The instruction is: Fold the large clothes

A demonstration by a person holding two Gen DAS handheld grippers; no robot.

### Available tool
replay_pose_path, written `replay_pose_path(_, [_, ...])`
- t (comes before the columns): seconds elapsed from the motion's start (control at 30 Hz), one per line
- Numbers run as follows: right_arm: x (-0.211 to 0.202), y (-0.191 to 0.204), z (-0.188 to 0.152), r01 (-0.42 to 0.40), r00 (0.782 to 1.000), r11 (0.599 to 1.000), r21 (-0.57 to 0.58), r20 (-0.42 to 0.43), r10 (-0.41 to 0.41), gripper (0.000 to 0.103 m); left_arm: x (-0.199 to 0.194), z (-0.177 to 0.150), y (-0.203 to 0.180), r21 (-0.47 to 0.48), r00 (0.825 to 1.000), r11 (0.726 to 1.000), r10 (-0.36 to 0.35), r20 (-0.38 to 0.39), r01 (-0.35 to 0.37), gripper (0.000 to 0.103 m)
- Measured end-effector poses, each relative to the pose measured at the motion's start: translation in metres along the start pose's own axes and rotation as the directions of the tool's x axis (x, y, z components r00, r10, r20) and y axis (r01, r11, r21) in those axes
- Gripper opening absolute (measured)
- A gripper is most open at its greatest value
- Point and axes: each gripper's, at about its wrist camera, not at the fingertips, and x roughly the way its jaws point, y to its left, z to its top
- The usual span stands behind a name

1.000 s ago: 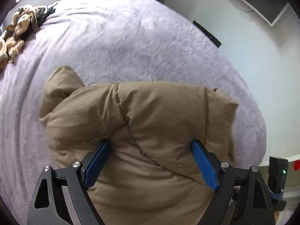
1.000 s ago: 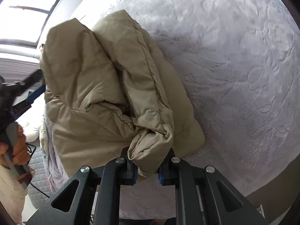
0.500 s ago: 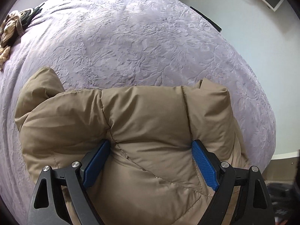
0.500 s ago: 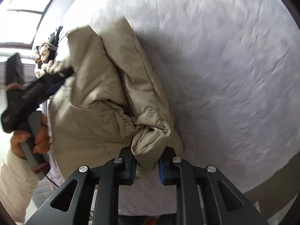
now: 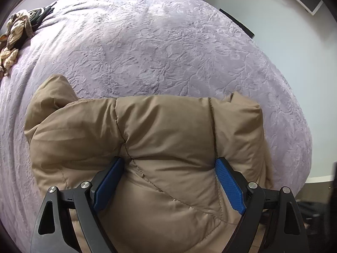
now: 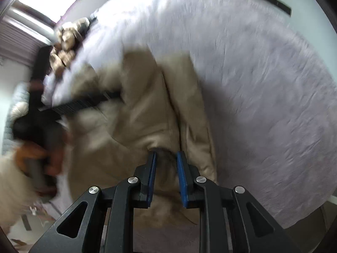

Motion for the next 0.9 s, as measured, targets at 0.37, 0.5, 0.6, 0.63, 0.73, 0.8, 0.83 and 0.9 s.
replay_pose_path(0.37, [0.046,-0.008,-0.004,-0.022,0.997,1.000,-0.012,-0.079,0.021,0.023,-0.047,-0.026,0.010,-0.077,0.999,0.996,0.051,0.004,-0.051,0.088])
replay_pose_path(0.5, [0.042,-0.017,-0.012,-0.038,0.995,0.999,0.001,-0.091,0.038,0.023,-0.057,-0.039,0.016,-0.115,0.997,0.990,0.082,-0.014,-0.083,0.088])
replay_pose_path(0.6, [0.043,-0.017,-0.006,-0.043,0.994,0.999,-0.001,-0.101,0.043,0.024,-0.062,-0.050,0.021,-0.148,0.995,0.984,0.098,-0.019,-0.099,0.088])
replay_pose_path(0.63, [0.044,-0.018,-0.005,-0.050,0.993,0.999,0.002,-0.105,0.050,0.024,-0.063,-0.054,0.023,-0.163,0.995,0.981,0.101,-0.025,-0.104,0.088])
replay_pose_path(0.73, [0.045,-0.023,-0.001,-0.069,0.991,0.997,0.014,-0.117,0.070,0.026,-0.064,-0.063,0.027,-0.196,0.993,0.973,0.114,-0.032,-0.118,0.102])
replay_pose_path(0.8, [0.044,-0.024,0.002,-0.071,0.990,0.997,0.011,-0.124,0.072,0.026,-0.065,-0.069,0.028,-0.207,0.991,0.969,0.134,-0.024,-0.136,0.102])
replay_pose_path(0.83, [0.043,-0.023,0.004,-0.069,0.989,0.998,0.007,-0.128,0.069,0.026,-0.065,-0.071,0.030,-0.213,0.990,0.967,0.138,-0.026,-0.140,0.102])
replay_pose_path(0.9, [0.042,-0.024,0.009,-0.068,0.989,0.998,0.005,-0.135,0.068,0.027,-0.065,-0.075,0.034,-0.228,0.990,0.964,0.135,-0.028,-0.138,0.102])
